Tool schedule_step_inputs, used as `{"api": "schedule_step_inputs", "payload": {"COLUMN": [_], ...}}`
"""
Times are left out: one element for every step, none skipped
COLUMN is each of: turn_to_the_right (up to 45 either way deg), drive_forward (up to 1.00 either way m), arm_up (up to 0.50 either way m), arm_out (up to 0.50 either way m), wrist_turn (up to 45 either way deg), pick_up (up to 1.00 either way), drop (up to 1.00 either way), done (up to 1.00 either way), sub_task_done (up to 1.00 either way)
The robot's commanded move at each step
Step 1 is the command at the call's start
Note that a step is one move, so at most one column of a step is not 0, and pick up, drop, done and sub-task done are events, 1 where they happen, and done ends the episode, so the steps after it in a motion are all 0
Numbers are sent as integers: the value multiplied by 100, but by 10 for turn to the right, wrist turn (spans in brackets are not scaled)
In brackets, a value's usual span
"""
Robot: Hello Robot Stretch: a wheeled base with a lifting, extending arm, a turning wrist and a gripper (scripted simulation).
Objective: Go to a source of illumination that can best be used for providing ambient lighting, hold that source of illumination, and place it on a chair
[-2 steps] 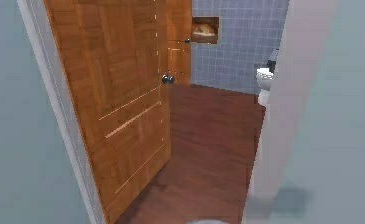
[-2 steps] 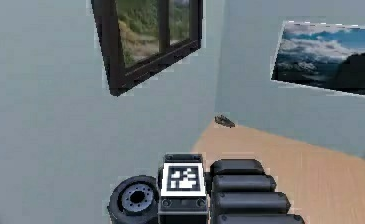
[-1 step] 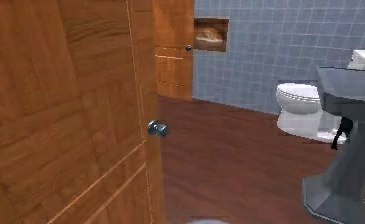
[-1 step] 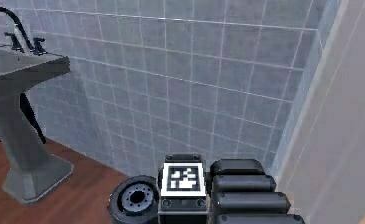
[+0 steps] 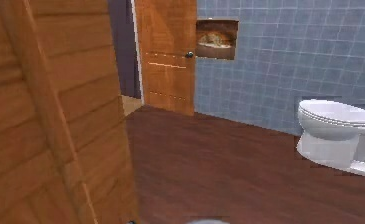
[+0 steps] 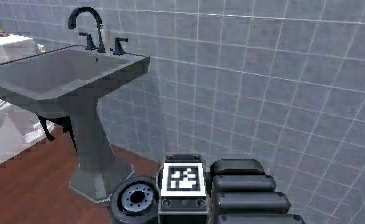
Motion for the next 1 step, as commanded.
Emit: {"api": "schedule_step_inputs", "payload": {"turn_to_the_right": [150], "drive_forward": [0], "arm_up": [0], "arm_out": [0], "wrist_turn": [0], "pick_up": [0], "drop": [0], "done": [0], "sub_task_done": [0]}}
